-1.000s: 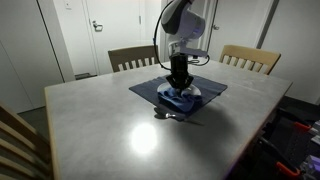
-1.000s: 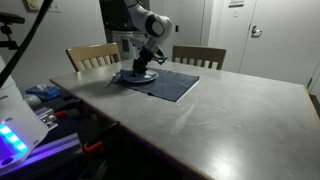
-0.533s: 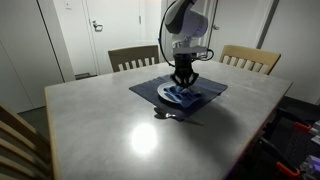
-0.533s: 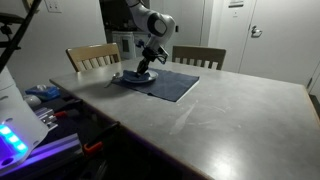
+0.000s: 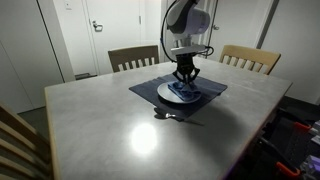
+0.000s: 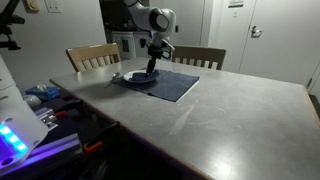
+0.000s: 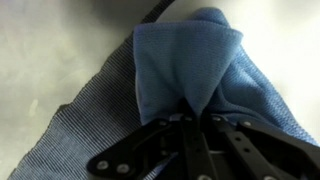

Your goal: Wipe the white plate with the blue towel

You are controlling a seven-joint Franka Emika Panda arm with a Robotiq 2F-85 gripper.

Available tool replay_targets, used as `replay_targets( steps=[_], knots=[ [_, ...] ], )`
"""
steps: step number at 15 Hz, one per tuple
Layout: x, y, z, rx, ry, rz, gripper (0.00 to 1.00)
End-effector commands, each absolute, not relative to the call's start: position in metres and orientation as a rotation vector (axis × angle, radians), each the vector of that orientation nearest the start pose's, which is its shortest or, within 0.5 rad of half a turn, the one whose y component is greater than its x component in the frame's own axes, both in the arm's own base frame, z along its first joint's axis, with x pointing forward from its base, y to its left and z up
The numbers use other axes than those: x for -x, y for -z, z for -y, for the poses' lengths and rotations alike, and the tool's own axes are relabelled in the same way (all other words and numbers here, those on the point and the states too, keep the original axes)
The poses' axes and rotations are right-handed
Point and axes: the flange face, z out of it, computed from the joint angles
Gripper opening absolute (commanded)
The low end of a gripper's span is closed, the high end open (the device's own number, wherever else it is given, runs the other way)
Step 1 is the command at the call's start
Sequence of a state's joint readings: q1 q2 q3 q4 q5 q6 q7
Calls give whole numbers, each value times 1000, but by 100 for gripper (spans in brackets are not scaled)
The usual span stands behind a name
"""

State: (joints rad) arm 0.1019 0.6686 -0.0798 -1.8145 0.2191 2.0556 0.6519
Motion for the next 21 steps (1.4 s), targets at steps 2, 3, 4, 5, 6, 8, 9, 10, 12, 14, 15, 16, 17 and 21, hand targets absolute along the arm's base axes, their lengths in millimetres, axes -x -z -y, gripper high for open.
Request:
replay_targets(
  steps=[2, 3, 4, 5, 6, 8, 9, 10, 12, 14, 15, 16, 17, 21],
  knots=[
    [-616, -134, -44, 2961, -418, -930, 2],
    [-618, -134, -48, 2961, -389, -857, 2],
    [-619, -133, -54, 2958, -380, -775, 2],
    [-619, -133, -57, 2951, -389, -692, 2],
    [-617, -133, -60, 2944, -400, -609, 2],
    [-613, -133, -64, 2928, -450, -448, 2],
    [-610, -133, -65, 2916, -470, -374, 2],
    [-607, -133, -65, 2904, -504, -305, 2],
    [-596, -130, -63, 2873, -616, -212, 2],
    [-583, -126, -55, 2866, -764, -304, 2],
    [-578, -125, -50, 2871, -790, -436, 2],
    [-576, -128, -46, 2866, -782, -530, 2],
    [-577, -130, -45, 2858, -760, -605, 2],
    [-588, -147, -43, 2862, -654, -746, 2]
  ],
)
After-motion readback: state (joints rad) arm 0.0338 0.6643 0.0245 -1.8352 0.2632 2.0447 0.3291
